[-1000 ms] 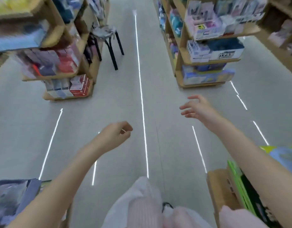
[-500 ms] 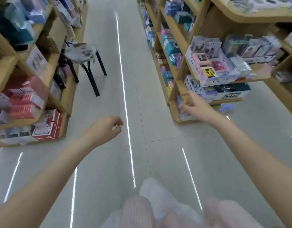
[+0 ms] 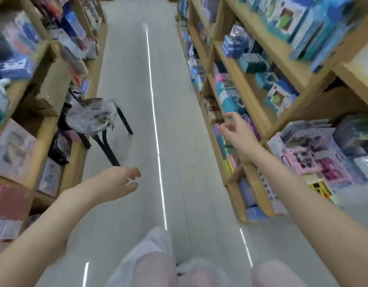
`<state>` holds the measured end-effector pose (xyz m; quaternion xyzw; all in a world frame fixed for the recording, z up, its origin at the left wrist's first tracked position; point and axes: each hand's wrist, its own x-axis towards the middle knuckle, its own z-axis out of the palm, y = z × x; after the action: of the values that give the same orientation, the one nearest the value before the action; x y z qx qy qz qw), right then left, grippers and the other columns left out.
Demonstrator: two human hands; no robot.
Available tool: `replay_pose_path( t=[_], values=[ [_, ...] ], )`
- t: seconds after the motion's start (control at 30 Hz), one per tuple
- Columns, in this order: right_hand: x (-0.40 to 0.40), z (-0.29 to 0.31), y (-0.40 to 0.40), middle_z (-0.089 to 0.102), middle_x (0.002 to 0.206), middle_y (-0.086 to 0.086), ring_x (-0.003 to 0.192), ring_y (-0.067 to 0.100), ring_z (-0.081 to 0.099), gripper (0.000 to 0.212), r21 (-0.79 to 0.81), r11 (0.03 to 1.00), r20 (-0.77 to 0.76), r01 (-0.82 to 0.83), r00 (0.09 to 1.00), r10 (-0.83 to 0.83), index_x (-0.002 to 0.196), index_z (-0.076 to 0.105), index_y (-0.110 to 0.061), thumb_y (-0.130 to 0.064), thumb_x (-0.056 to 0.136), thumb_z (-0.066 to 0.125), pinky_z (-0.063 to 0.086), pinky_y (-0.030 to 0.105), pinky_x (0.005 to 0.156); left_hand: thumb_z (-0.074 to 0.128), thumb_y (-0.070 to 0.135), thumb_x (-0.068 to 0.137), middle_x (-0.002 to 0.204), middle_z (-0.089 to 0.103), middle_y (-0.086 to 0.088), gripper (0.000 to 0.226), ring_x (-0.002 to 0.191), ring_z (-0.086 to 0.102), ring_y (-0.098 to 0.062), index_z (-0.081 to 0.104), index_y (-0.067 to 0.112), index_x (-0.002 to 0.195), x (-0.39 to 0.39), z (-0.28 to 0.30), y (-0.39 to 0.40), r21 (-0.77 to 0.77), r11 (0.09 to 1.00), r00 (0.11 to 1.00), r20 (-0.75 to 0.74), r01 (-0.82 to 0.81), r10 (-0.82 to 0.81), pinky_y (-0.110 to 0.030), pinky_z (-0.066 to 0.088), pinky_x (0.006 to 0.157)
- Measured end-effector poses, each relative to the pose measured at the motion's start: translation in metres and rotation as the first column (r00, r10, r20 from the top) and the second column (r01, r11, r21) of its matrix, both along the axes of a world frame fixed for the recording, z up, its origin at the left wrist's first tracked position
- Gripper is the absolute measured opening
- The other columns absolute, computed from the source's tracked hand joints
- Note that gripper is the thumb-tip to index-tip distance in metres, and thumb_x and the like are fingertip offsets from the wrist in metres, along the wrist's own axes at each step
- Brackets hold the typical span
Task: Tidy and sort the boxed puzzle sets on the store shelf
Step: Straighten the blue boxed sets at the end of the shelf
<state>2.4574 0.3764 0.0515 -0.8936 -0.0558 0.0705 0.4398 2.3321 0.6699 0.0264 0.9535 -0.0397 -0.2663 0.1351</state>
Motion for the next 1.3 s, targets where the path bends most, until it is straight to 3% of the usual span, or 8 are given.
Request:
replay_pose_path(
  t=[0.13, 0.27, 0.4, 0.5, 0.6, 0.87, 1.03, 1.3],
  values=[
    [0.140, 0.010, 0.024, 0.058, 0.107, 0.016, 0.103, 0.029, 0.051, 0.036, -0.276, 0.960, 0.327, 0.040, 0.943, 0.055, 0.121, 0.046, -0.002, -0.004, 0.086, 0.052, 0.038, 0.030, 0.086, 0.042, 0.027, 0.094, 0.126, 0.053, 0.000, 0.035, 0.110, 0.053, -0.016, 0.043, 0.020, 0.128, 0.160, 0.000, 0.051, 0.195, 0.978, 0.983, 0.151, 0.073, -0.103, -0.029, 0.042, 0.091],
    [0.253, 0.032, 0.035, 0.052, 0.115, 0.014, 0.109, 0.027, 0.043, 0.039, -0.274, 0.914, 0.514, 0.299, 0.849, -0.124, 0.124, 0.043, -0.005, -0.002, 0.086, 0.048, 0.035, 0.029, 0.087, 0.050, 0.018, 0.091, 0.110, 0.058, -0.004, 0.025, 0.101, 0.056, -0.022, 0.057, 0.014, 0.115, 0.325, 0.022, 0.071, -0.050, 0.994, 0.888, 0.455, 0.100, -0.067, -0.028, 0.037, 0.076],
    [0.338, 0.053, 0.035, 0.050, 0.118, 0.009, 0.112, 0.022, 0.043, 0.043, -0.237, 0.898, 0.482, 0.370, 0.847, -0.222, 0.128, 0.038, -0.009, -0.004, 0.087, 0.049, 0.032, 0.022, 0.089, 0.051, 0.012, 0.089, 0.103, 0.059, -0.001, 0.017, 0.097, 0.057, -0.017, 0.062, 0.015, 0.101, 0.463, 0.052, 0.047, -0.253, 0.935, 0.880, 0.462, 0.248, -0.108, -0.029, 0.041, 0.080],
    [0.397, 0.060, 0.018, 0.048, 0.120, 0.009, 0.113, 0.024, 0.044, 0.044, -0.213, 0.857, 0.497, 0.470, 0.807, -0.319, 0.130, 0.036, -0.011, -0.008, 0.089, 0.049, 0.041, 0.037, 0.095, 0.049, 0.015, 0.090, 0.105, 0.053, 0.002, 0.018, 0.093, 0.054, -0.016, 0.060, 0.016, 0.105, 0.557, 0.061, 0.024, -0.202, 0.894, 0.837, 0.478, 0.400, -0.267, -0.028, 0.039, 0.080],
    [0.459, 0.061, 0.004, 0.046, 0.121, 0.008, 0.115, 0.021, 0.042, 0.044, -0.216, 0.804, 0.543, 0.553, 0.753, -0.372, 0.132, 0.035, -0.012, -0.009, 0.090, 0.049, 0.035, 0.030, 0.095, 0.050, 0.014, 0.090, 0.114, 0.054, -0.002, 0.020, 0.103, 0.052, -0.019, 0.060, 0.014, 0.107, 0.644, 0.057, 0.006, -0.160, 0.844, 0.767, 0.527, 0.512, -0.365, -0.029, 0.039, 0.085],
    [0.614, 0.084, 0.000, 0.044, 0.125, 0.009, 0.118, 0.024, 0.037, 0.046, -0.252, 0.709, 0.609, 0.659, 0.677, -0.413, 0.132, 0.036, -0.009, -0.010, 0.088, 0.052, 0.025, 0.028, 0.102, 0.055, 0.003, 0.084, 0.113, 0.054, -0.006, 0.020, 0.107, 0.050, -0.023, 0.062, 0.007, 0.102, 0.848, 0.086, -0.021, -0.259, 0.783, 0.667, 0.703, 0.565, -0.249, -0.027, 0.034, 0.087],
    [0.694, 0.083, -0.013, 0.043, 0.128, 0.012, 0.120, 0.027, 0.037, 0.046, -0.254, 0.585, 0.616, 0.770, 0.595, -0.516, 0.131, 0.037, -0.008, -0.013, 0.088, 0.054, 0.028, 0.035, 0.102, 0.053, 0.001, 0.082, 0.118, 0.050, -0.005, 0.027, 0.110, 0.047, -0.019, 0.058, 0.010, 0.107, 0.973, 0.080, -0.054, -0.270, 0.697, 0.622, 0.716, 0.664, -0.316, -0.015, 0.028, 0.085],
    [0.776, 0.070, -0.009, 0.039, 0.130, 0.016, 0.122, 0.032, 0.034, 0.054, -0.287, 0.358, 0.531, 0.889, 0.458, -0.713, 0.132, 0.039, -0.008, -0.016, 0.084, 0.062, 0.023, 0.030, 0.098, 0.055, 0.003, 0.083, 0.119, 0.047, -0.006, 0.036, 0.113, 0.044, -0.023, 0.051, 0.010, 0.118, 1.123, 0.073, -0.099, -0.303, 0.481, 0.541, 0.679, 0.823, -0.496, -0.026, 0.030, 0.094]
  ],
)
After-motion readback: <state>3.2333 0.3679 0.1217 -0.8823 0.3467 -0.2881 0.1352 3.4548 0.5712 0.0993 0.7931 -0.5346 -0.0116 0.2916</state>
